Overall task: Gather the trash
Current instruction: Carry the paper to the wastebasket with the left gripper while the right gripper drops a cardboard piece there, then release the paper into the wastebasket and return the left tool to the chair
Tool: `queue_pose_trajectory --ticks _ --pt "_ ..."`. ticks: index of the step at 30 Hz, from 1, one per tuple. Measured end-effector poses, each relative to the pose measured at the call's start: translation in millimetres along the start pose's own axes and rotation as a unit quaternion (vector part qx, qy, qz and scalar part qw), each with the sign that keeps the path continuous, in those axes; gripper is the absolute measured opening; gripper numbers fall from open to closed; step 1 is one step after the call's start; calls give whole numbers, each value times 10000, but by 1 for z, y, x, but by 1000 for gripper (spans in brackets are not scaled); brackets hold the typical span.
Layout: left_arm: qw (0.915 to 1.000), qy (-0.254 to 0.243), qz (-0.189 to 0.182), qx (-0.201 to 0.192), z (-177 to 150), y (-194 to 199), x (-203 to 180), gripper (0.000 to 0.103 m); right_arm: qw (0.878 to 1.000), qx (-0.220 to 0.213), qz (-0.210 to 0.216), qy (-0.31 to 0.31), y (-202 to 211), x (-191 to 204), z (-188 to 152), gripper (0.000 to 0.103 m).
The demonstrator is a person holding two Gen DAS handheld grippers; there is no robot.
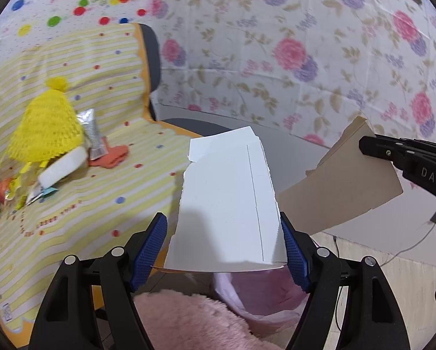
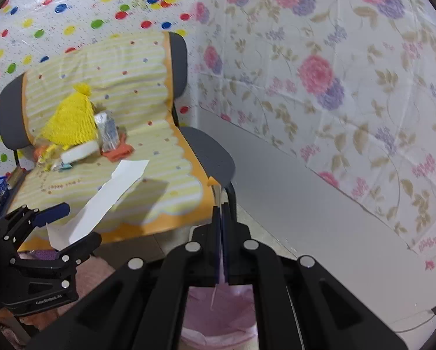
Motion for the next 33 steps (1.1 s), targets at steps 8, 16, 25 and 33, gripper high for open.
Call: queue_pose_trajectory --ticks 8,16,25,33 --pt "9987 -225 -345 288 -17 -40 -36 75 9987 410 -239 -172 -23 -22 -35 2" --pt "9965 -198 -531 609 -14 -75 -43 81 9970 672 -154 -346 -63 -33 -47 2" --pt "9979 44 -157 625 -10 -65 -10 87 9955 824 21 -467 -80 -34 -53 36" --pt "9970 558 515 172 2 -2 52 87 9966 126 468 -673 -37 -28 -8 36"
Point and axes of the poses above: each gripper's, at about its wrist camera, not at the fingertips, and y roughly against the way its jaws point, x to its left, z to its top, the point moved 4 cm from there along -y, roughly the way its jaws point, and after that the axes turned 3 degrees about -z, right-handed, at the moved point
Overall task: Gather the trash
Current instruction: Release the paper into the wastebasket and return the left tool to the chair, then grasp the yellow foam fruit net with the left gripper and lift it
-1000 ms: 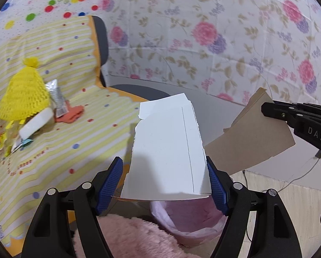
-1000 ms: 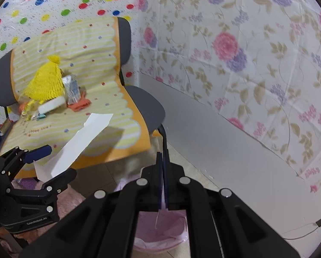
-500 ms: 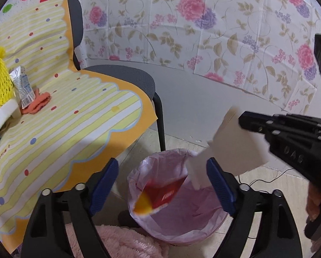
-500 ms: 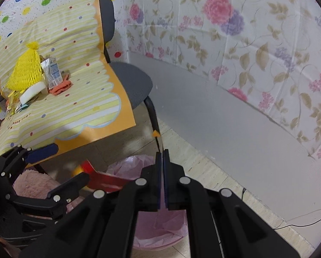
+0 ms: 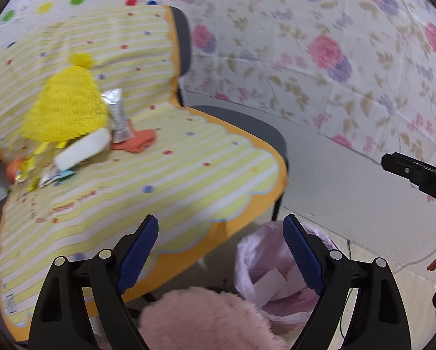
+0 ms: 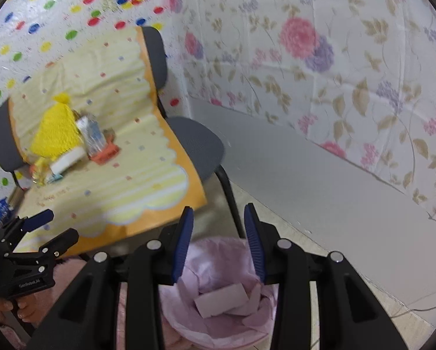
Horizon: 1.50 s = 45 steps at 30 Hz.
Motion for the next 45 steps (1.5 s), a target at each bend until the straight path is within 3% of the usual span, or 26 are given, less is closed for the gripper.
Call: queue_pose_trajectory --ticks 8,18,21,31,40,45 --pt "9954 468 791 -281 9 47 61 87 9970 -23 635 441 -1 65 25 36" --pt "9791 986 1713 -478 11 92 136 87 9851 -171 1238 1184 -10 154 56 36" --pt "9736 1149 1907 -493 11 97 158 87 9805 -237 1387 1375 -16 179 65 45" --pt "9596 1536 2299 -518 19 93 225 88 9667 -223 1660 1934 -58 258 81 66" --pt "9500 1776 2535 -412 23 77 277 88 9551 -106 1721 2408 -124 333 84 67" --pt "9511 1764 2483 -511 39 63 295 88 9540 -207 1819 2376 -139 362 104 78"
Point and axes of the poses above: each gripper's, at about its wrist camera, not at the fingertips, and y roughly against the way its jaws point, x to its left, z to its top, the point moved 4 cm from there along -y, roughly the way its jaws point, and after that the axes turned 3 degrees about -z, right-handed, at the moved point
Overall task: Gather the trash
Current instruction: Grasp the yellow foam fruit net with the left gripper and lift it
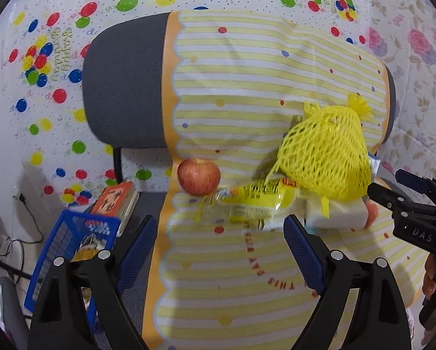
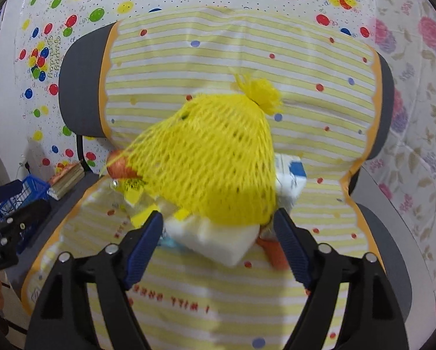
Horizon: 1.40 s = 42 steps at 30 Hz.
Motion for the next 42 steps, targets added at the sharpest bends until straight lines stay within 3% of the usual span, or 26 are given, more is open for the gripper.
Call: queue_pose_trajectory --ticks 4,9,16,21,24,25,29,31,35,38,42 --pt "9983 -172 -550 33 22 -24 -17 88 9999 -64 -113 -40 -7 -1 12 78" --pt "9918 -590 -1120 194 38 -66 -53 88 9995 34 -308 -75 -6 -16 1 78" --pt "9858 -646 -1488 444 49 -112 -71 89 9981 131 -567 -194 3 -52 -17 79" --pt "9734 -550 -2132 629 54 -134 -81 89 9973 113 -641 -335 13 -75 -26 79" --pt "9605 -320 -2668 725 56 -138 -85 87 9969 117 -647 -428 21 -85 -32 80" --pt "9568 -250 -2806 716 57 -136 -88 85 9968 122 -652 -446 23 -88 -34 80" --pt "9506 -247 -3025 655 58 -117 -99 34 9962 132 -708 -488 36 -95 -42 80" --pt "9520 -336 -3002 502 61 -99 -103 13 9959 123 -709 -552 43 -99 -45 80" --pt "9619 -508 -2677 -232 72 -37 -105 9 9960 81 -663 -594 57 -98 -50 80" --pt "9729 -819 -1977 -876 76 22 -101 9 9965 11 -594 -587 68 -93 -52 80" --pt "9831 -904 -1127 -1121 68 60 -87 9 9971 -51 -506 -574 79 -85 -55 80"
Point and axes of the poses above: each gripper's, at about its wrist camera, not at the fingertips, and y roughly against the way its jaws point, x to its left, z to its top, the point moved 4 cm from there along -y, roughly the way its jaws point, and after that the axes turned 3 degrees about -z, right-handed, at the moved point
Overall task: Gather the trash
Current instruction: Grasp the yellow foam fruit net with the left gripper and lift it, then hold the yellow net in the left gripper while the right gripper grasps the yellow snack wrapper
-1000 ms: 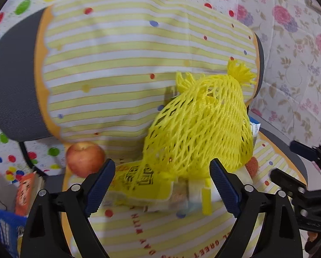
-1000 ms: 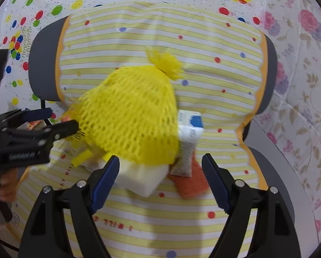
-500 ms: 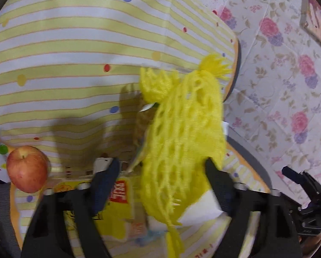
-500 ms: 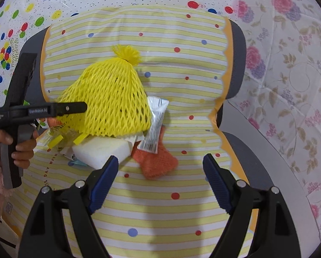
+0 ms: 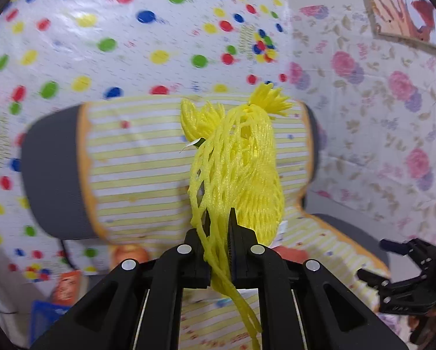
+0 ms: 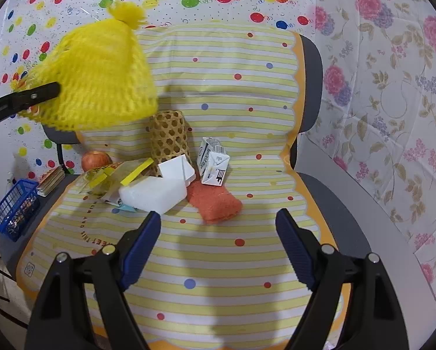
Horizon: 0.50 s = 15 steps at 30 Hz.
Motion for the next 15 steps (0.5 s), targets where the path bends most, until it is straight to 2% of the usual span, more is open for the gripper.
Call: queue_pose_trajectory --ticks 5,9,12,15 --pt "9954 134 951 8 -30 34 23 9 9999 19 128 -1 7 7 -8 80" --pt "9911 425 1255 91 -52 50 47 9 9996 89 270 92 7 21 -14 80" --pt "9878 454 1466 260 -69 53 56 9 9991 78 390 159 5 34 -14 79" --pt "9856 494 1577 359 -80 53 61 9 9982 54 566 213 2 50 -11 72"
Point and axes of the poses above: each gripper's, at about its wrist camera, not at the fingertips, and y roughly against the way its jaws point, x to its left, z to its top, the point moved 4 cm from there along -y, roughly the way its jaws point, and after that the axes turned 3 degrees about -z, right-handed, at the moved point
